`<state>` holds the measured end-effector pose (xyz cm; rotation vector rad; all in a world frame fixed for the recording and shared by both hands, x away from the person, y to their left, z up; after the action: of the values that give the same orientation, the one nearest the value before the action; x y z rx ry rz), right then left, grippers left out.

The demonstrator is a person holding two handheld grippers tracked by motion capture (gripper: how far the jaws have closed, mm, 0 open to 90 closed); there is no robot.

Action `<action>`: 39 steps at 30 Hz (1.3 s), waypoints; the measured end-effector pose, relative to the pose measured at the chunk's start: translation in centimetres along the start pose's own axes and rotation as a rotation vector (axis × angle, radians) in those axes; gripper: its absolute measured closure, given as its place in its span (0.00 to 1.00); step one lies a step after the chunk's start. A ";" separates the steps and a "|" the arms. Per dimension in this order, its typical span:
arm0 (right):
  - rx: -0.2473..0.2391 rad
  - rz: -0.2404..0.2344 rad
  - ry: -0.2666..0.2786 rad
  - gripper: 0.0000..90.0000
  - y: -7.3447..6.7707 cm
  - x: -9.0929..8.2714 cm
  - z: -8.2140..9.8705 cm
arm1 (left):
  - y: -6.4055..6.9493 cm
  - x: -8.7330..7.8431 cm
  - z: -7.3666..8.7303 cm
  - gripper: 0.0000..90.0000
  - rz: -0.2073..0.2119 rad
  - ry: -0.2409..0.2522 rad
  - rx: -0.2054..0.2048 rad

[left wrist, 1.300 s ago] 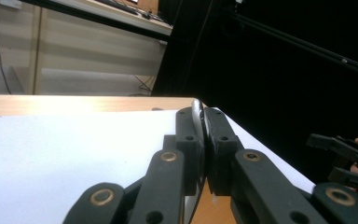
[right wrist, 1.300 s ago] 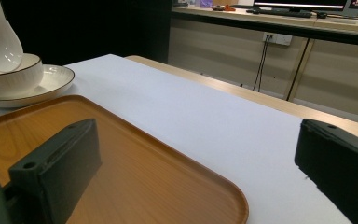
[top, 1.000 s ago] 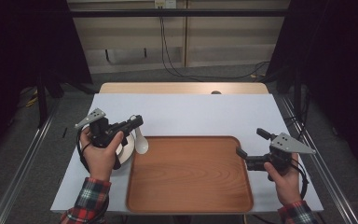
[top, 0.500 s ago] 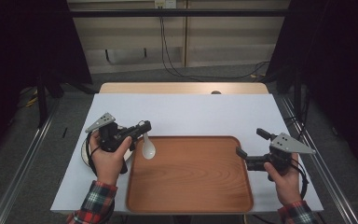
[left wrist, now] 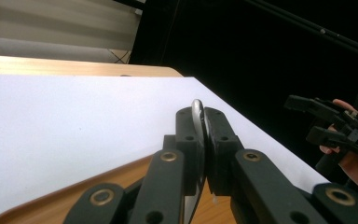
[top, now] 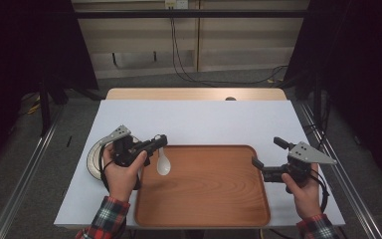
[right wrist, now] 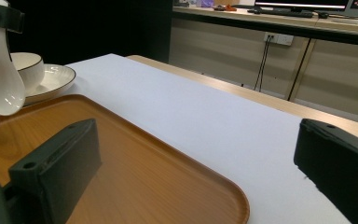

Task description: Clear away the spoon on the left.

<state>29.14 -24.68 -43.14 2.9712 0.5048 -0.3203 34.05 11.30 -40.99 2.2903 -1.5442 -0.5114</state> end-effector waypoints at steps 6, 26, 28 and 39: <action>0.002 0.000 0.003 0.00 0.0 0.0 0.0 | 0.0 0.4 0.9 0.95 0.003 -0.025 -0.009; -0.004 -0.004 -0.003 0.00 -0.1 0.1 0.1 | 0.4 1.6 3.9 0.95 0.033 -0.073 -0.047; -0.004 -0.004 -0.003 0.00 -0.1 0.1 0.1 | 0.4 1.6 4.2 0.95 0.035 -0.084 -0.045; -0.004 -0.012 -0.006 0.00 -0.1 0.2 0.1 | 0.7 1.6 5.1 0.95 0.046 -0.102 -0.053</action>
<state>29.21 -24.52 -43.33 2.9633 0.5224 -0.3284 31.65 9.15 -45.35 2.2143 -1.6069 -0.6587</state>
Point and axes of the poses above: each handheld gripper's, and its own axes: x roughly forward along the jaws, z roughly out of its underside, y roughly to its right, the point moved 6 cm from there along x, roughly forward along the jaws, and after that the axes turned 13 degrees about z, right-handed, at the moved point
